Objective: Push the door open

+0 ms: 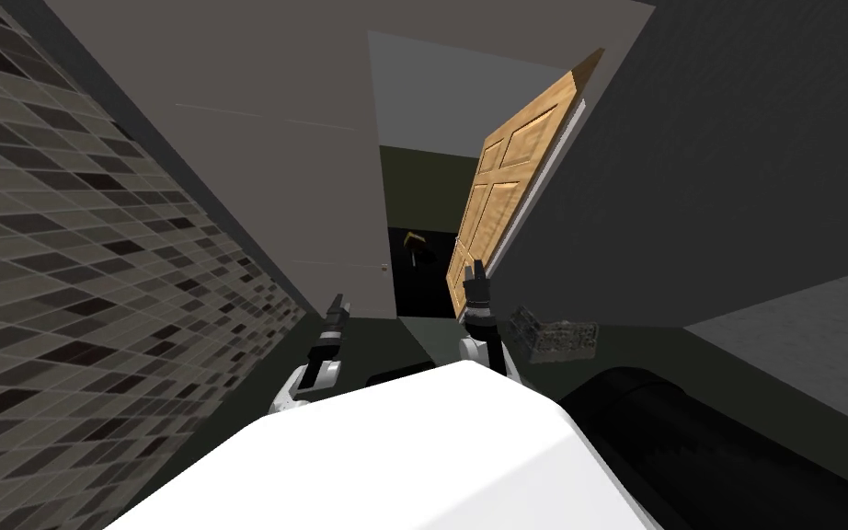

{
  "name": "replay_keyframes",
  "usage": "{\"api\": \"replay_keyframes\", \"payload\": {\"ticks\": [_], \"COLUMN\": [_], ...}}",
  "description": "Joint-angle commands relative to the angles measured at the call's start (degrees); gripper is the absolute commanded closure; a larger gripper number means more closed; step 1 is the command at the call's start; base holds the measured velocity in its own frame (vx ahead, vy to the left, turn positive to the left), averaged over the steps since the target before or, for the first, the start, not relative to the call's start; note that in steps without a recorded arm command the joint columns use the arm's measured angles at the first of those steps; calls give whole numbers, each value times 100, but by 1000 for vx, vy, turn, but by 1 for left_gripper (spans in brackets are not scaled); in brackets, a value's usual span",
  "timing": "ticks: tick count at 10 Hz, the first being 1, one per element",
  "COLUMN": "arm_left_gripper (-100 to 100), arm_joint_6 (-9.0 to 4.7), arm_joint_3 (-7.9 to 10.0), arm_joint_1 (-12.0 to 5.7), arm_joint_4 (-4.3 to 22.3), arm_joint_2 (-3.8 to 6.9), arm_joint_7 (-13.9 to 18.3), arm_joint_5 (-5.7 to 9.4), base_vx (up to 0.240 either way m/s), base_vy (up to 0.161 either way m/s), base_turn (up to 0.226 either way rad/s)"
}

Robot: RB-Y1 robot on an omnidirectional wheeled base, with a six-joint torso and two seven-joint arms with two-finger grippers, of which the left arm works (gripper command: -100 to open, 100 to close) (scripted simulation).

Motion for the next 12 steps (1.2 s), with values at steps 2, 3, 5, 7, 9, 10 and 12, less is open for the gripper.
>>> {"api": "replay_keyframes", "payload": {"ticks": [2,3,5,7,9,10,12], "arm_left_gripper": [-100,-100,-100,-100,-100,-100,-100], "arm_joint_6": [-97,-136,-212,-283,-353,-387,-449], "arm_joint_3": [32,45,71,95,119,131,152], "arm_joint_1": [-147,-204,-318,-422,-525,-577,-668], "arm_joint_4": [415,572,887,1178,1463,1605,1857], "arm_joint_2": [2,3,6,5,4,3,-2], "arm_joint_7": [20,28,43,57,70,77,89], "arm_joint_5": [-36,-49,-74,-98,-121,-132,-152], "base_vx": [121,102,101,92,99,98,101], "base_vy": [-27,-17,-29,-29,-16,-24,-5], "base_turn": [-54,-53,-46,-47,-39,-49,-38]}}
